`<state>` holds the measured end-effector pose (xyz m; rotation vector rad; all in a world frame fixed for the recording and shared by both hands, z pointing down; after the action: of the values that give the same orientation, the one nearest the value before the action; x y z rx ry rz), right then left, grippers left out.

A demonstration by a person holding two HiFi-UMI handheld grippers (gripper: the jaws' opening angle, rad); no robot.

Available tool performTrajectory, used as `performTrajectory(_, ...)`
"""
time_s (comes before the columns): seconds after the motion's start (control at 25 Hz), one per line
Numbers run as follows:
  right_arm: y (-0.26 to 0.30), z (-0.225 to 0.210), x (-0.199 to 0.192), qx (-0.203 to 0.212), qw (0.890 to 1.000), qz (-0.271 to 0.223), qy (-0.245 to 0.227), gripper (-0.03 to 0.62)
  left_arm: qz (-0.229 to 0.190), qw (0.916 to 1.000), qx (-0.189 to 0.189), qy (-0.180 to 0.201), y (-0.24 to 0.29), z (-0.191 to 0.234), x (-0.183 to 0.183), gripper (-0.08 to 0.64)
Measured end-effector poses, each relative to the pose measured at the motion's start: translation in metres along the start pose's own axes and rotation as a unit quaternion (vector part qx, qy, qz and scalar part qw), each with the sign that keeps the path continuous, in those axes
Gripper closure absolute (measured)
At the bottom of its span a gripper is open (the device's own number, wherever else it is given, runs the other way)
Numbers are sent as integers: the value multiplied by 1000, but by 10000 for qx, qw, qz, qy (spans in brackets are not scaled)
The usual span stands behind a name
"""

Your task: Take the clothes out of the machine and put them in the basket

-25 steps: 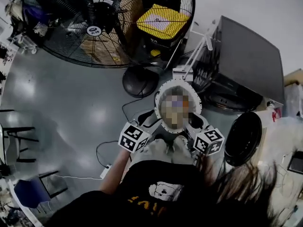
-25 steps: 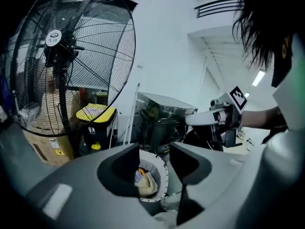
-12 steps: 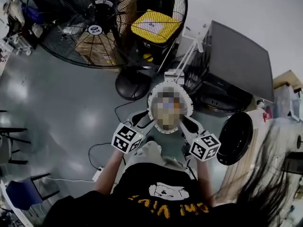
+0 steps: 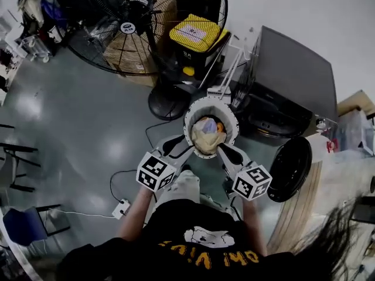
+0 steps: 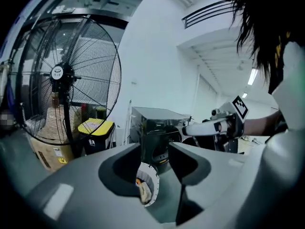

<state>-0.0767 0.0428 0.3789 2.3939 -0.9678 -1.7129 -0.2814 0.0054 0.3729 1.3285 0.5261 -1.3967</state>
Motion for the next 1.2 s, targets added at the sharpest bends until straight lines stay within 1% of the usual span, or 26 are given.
performTrajectory(0.16,-23,13,-10,245,9996,-78,-88,571,-177,9997,154,-14,-12,-35,-5,379)
performTrajectory(0.32,-43,24,-21,456,9987,-57,-227,583,-236,9995,225,-3,-24,-66,-12,402)
performTrajectory(0.44,-57,32,-26,589,9978,-65,-303,583,-331,9991,273,-4,-33,-86,-16,465)
performTrajectory(0.68,-79,48,-35,809,9955,-146,-462,583,-483,9980,393,56,-47,-115,-24,551)
performTrajectory(0.96,-97,55,-41,844,9939,-280,-647,580,-535,9980,320,124,-51,-138,-31,557)
performTrajectory(1.2,-104,61,-42,869,9927,-347,-758,578,-483,9983,225,217,-52,-147,-30,557)
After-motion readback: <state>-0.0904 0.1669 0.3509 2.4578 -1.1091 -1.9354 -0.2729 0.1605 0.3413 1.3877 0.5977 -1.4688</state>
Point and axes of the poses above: the fingertips, and each gripper's own axes: y forward along the fingers, z to its left, x out of its top, the point moved 8 cm from there along -y, backward along the fingers, and after that the axes turned 13 degrees about -x, right-handed, at the moved point
